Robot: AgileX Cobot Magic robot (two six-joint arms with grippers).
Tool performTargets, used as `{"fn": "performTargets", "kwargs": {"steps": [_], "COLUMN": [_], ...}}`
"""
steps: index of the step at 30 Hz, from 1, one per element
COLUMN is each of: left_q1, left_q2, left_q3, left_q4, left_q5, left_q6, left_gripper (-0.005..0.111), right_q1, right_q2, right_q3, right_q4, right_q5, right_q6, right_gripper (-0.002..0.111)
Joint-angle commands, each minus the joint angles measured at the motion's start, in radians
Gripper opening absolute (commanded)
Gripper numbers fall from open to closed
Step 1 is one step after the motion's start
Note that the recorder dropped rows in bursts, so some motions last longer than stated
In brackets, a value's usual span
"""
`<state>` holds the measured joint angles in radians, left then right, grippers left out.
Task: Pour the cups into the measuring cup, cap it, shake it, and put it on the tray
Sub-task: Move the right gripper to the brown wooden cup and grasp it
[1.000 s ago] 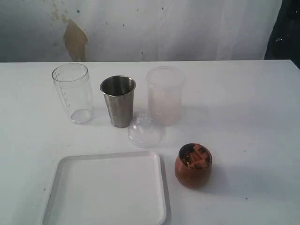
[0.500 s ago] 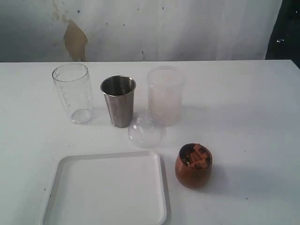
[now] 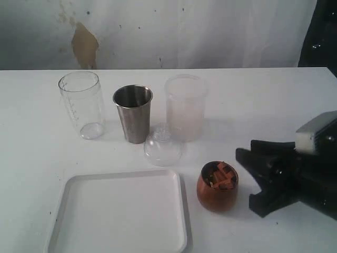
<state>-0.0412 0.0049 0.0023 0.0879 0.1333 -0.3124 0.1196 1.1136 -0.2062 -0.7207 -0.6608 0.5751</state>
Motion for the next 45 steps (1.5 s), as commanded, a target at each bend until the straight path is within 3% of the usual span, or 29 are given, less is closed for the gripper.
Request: {"fn": "performTargets", "kwargs": {"steps": [1, 3, 7, 12, 23, 45], "left_q1": [-0.001, -0.001, -0.001, -0.001, -0.001, -0.001], "left_q2": [-0.005, -0.005, -0.005, -0.005, -0.005, -0.005], "left_q3": [-0.002, -0.002, -0.002, -0.002, -0.002, -0.002], "left_q4": [0.003, 0.003, 0.003, 0.003, 0.003, 0.003], "left_q5": [-0.009, -0.009, -0.009, -0.009, -0.009, -0.009], "left_q6": [0.0, 0.0, 0.0, 0.0, 0.0, 0.0], "left_gripper": [0.0, 0.0, 0.0, 0.0, 0.0, 0.0], "right_q1": [0.001, 0.001, 0.001, 0.001, 0.001, 0.001], "right_q2": [0.068, 0.107, 0.188, 0.297, 0.558, 0.775], "right_q3": [0.029, 0.034, 0.034, 0.034, 0.034, -0.039], "right_q4": [-0.053, -0.071, -0.087, -0.052, 0.146, 0.143], "right_q5": [-0.124, -0.187, -0.206, -0.233, -0.485, -0.556], "right_q6": [0.012, 0.012, 0.0, -0.122, -0.415, -0.412], "right_gripper": [0.069, 0.086, 0.097, 0.097, 0.097, 0.097]}}
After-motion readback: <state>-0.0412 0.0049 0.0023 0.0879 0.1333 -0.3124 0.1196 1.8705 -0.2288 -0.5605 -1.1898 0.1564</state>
